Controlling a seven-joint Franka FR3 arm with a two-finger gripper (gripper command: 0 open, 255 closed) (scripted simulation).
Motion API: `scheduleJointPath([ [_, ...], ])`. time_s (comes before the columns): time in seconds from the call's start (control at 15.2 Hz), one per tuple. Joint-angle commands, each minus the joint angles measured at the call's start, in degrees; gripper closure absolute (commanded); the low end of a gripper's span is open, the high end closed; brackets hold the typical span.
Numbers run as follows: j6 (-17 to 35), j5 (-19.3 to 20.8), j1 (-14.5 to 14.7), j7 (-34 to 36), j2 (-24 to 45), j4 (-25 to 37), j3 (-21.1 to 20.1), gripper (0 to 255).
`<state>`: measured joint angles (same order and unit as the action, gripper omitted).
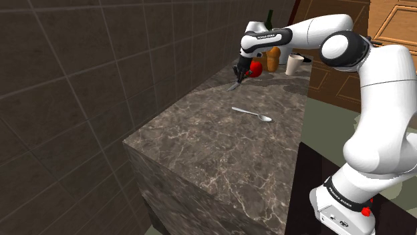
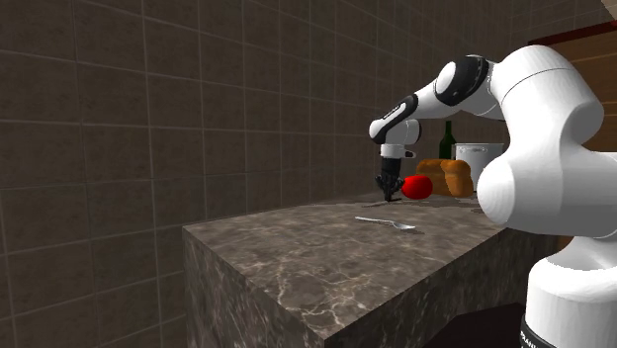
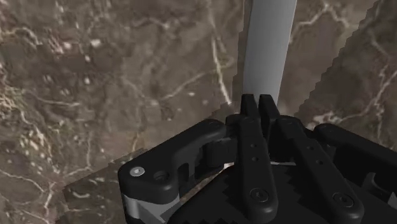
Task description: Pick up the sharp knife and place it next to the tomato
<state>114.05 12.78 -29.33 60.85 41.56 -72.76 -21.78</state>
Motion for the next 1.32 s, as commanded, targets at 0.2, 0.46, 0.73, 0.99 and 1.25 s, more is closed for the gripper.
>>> scheduleJointPath([
  [0.2,0.0,0.0,0.0,0.0,0.0,0.0,0.0,0],
  [0.46,0.0,0.0,0.0,0.0,0.0,0.0,0.0,0],
  [0.73,-5.8,-0.8,0.0,-0.6,-2.2,3.8,-0.5,0],
  [0.99,-5.8,-0.8,0.0,-0.6,-2.2,3.8,-0.5,0],
  [1.25,-5.8,-0.8,0.0,-0.6,-2.2,3.8,-0.5,0],
])
